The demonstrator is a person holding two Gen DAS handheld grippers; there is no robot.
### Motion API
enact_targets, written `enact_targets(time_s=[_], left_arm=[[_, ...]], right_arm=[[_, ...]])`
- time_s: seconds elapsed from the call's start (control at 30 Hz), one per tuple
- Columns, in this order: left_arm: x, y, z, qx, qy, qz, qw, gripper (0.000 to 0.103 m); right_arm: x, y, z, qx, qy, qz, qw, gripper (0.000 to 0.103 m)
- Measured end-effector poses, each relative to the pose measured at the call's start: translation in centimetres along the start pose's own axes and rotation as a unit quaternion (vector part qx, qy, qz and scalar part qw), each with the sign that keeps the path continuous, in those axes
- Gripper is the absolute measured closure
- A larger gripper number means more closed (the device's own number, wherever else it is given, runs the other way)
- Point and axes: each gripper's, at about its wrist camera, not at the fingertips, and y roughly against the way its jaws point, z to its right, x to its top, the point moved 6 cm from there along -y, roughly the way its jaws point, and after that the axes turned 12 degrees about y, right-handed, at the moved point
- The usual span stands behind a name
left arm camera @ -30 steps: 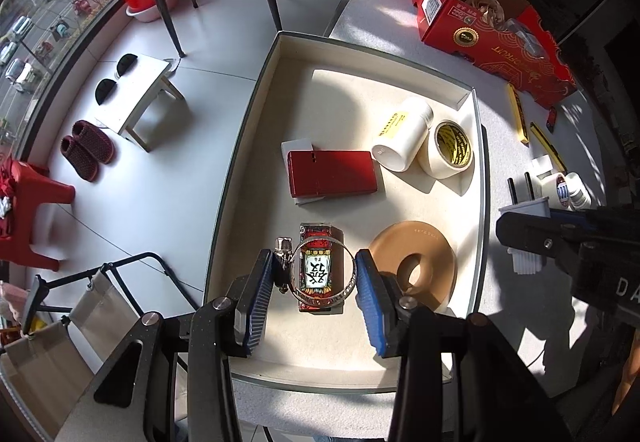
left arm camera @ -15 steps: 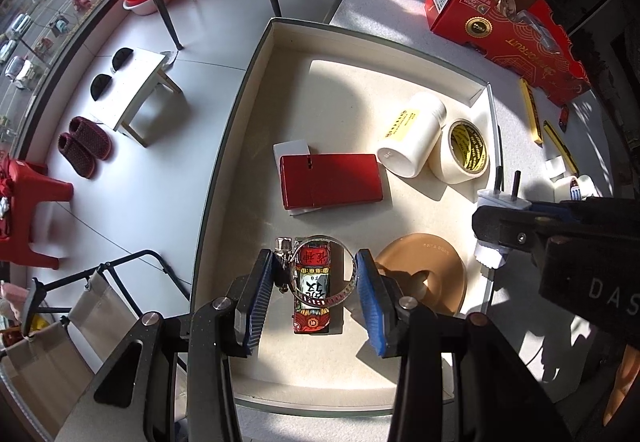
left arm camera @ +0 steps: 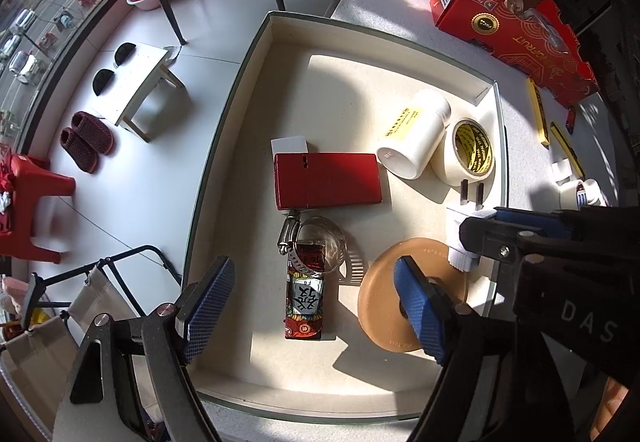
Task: Organize rigid objects
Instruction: 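Open left tool to drop the hose clamp in the tray while right tool releases the plug, then move left tool to the printed tape roll while right tool approaches the second hose clamp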
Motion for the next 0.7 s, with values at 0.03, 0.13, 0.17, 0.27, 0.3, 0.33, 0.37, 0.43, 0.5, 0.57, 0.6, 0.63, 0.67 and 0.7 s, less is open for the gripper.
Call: enact_targets(time_s=[0.03,0.13,0.17,0.27,0.3,0.33,0.37,0.43,0.5,0.57,0.6,0.63,0.67,0.7], left_arm=[[0.0,0.0,0.0,0.002,0.000,-0.002,1.0000,0.015],[0.0,0.2,0.0,0.005,-0.003,0.001,1.0000,0.003],[0.0,0.4,0.0,0.006,-0.002,0.006,1.0000,0.000],[-0.2,0.7,-0.1,0.010,-0.001,0.008,0.9999,0.000],[-0.2,0.8,-0.1,0.013,-0.002,0.008,0.9999,0.000],[-0.4,0.8,-0.1,0.016,-0.005,0.007,0.9998,0.000],[-0.5,0.8,0.0,0.018,-0.008,0.006,0.9998,0.000],[-0.7,1.0,0.1,0.021,-0.015,0.007,0.9996,0.000],[-1.0,1.3,0.3,0.025,-0.022,0.006,0.9994,0.000],[-1.3,1.7,0.4,0.034,-0.031,0.010,0.9989,0.000],[-1.5,1.9,0.7,0.037,-0.038,0.010,0.9985,0.000],[-1.7,2.0,1.0,0.037,-0.044,0.010,0.9983,0.000],[-1.9,2.2,1.4,0.034,-0.050,0.009,0.9981,0.000],[-2.0,2.4,1.8,0.032,-0.056,0.008,0.9979,0.000]], right_arm=[[0.0,0.2,0.1,-0.007,0.000,0.005,1.000,0.033],[0.1,1.6,0.2,-0.023,0.003,0.036,0.999,0.015],[0.1,1.8,0.1,-0.023,0.007,0.034,0.999,0.015],[-0.3,2.2,0.0,-0.023,0.006,0.033,0.999,0.015],[-0.5,2.3,0.1,-0.022,0.002,0.033,0.999,0.015],[-0.6,2.4,0.1,-0.020,-0.002,0.032,0.999,0.015],[-0.8,2.4,0.1,-0.018,-0.005,0.031,0.999,0.015],[-1.0,2.5,0.1,-0.015,-0.009,0.029,0.999,0.015],[-1.3,2.8,0.2,-0.013,-0.013,0.031,0.999,0.015],[-1.8,3.1,0.5,-0.014,-0.017,0.035,0.999,0.015],[-2.1,3.3,0.7,-0.012,-0.021,0.036,0.999,0.015],[-2.4,3.5,0.9,-0.010,-0.027,0.038,0.999,0.015],[-2.8,3.6,1.3,-0.007,-0.033,0.041,0.999,0.015],[-3.2,3.8,1.7,-0.006,-0.040,0.042,0.998,0.015]])
